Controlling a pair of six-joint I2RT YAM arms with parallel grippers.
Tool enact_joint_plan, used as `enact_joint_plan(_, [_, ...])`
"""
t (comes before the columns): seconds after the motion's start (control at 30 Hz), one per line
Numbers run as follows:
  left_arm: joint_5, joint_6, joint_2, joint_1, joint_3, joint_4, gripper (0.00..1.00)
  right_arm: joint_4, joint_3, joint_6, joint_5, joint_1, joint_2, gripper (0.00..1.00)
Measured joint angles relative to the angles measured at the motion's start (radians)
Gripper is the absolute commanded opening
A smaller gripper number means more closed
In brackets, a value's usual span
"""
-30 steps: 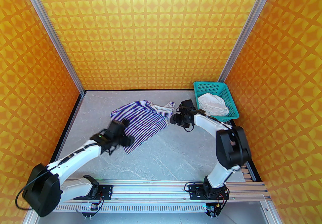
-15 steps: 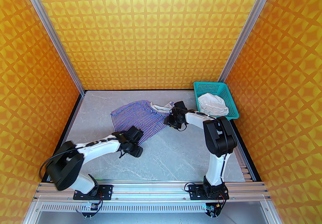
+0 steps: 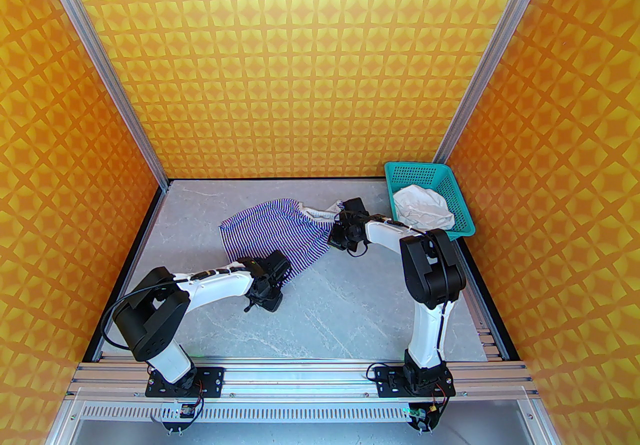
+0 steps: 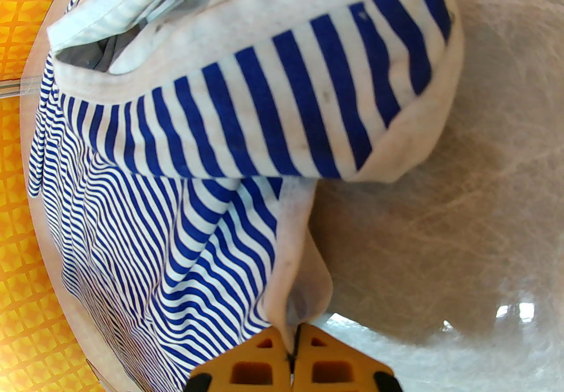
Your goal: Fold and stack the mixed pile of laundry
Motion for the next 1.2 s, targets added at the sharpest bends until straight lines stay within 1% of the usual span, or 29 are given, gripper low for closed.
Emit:
enact_joint_plan(0.03, [-0.005,-0.007,0.0,0.0,0.0,0.0,0.1,0.001,0.0,0.0,0.003,0.0,-0.002,0.0])
enact_joint_plan(0.1, [-0.024,-0.013,-0.001,0.0,0.0,0.0,0.01,0.002,0.0,0.0,0.008,0.0,-0.012,0.0])
enact_joint_plan(0.2, [-0.049,-0.013,-0.026,-0.004,-0.016,0.009,0.0,0.012,-0.01,0.005,0.016,0.0,-0.043,0.0])
enact_joint_plan(0.3, [-0.088,0.012,-0.124,-0.028,-0.063,0.026,0.0,0.011,-0.026,0.008,0.027,0.001,-0.111,0.0])
enact_joint_plan(0.43, [-0.156,0.094,-0.335,-0.108,-0.084,0.056,0.0,-0.007,-0.035,0.008,0.076,0.002,-0.245,0.0])
enact_joint_plan(0.5, [-0.183,0.152,-0.459,-0.143,-0.074,0.061,0.0,-0.038,-0.035,0.008,0.116,0.002,-0.34,0.0])
enact_joint_plan(0.6, [-0.215,0.237,-0.651,-0.166,-0.002,0.048,0.0,-0.125,-0.023,0.003,0.18,0.002,-0.526,0.0])
enact_joint_plan(0.67, [-0.228,0.292,-0.735,-0.191,0.084,0.04,0.0,-0.192,0.013,-0.009,0.219,0.002,-0.644,0.0])
enact_joint_plan(0.77, [-0.235,0.368,-0.783,-0.222,0.21,0.013,0.0,-0.288,0.098,-0.038,0.266,0.003,-0.77,0.0])
enact_joint_plan(0.83, [-0.24,0.414,-0.768,-0.225,0.305,-0.007,0.0,-0.376,0.185,-0.06,0.291,0.004,-0.817,0.0])
enact_joint_plan(0.9, [-0.246,0.454,-0.719,-0.201,0.397,-0.022,0.0,-0.451,0.289,-0.087,0.319,0.003,-0.824,0.0])
enact_joint_plan(0.97, [-0.251,0.483,-0.661,-0.15,0.462,-0.021,0.0,-0.498,0.37,-0.11,0.343,0.003,-0.804,0.0])
enact_joint_plan(1.07, [-0.231,0.518,-0.562,-0.007,0.529,-0.019,0.0,-0.542,0.454,-0.14,0.349,-0.005,-0.713,0.0])
enact_joint_plan(1.13, [-0.197,0.539,-0.487,0.084,0.568,-0.01,0.0,-0.555,0.491,-0.156,0.335,-0.018,-0.633,0.0])
enact_joint_plan(1.17, [-0.19,0.545,-0.464,0.11,0.579,-0.005,0.0,-0.552,0.507,-0.163,0.327,-0.024,-0.586,0.0])
enact_joint_plan(1.2, [-0.159,0.556,-0.424,0.157,0.602,-0.001,0.0,-0.56,0.528,-0.168,0.312,-0.034,-0.533,0.0])
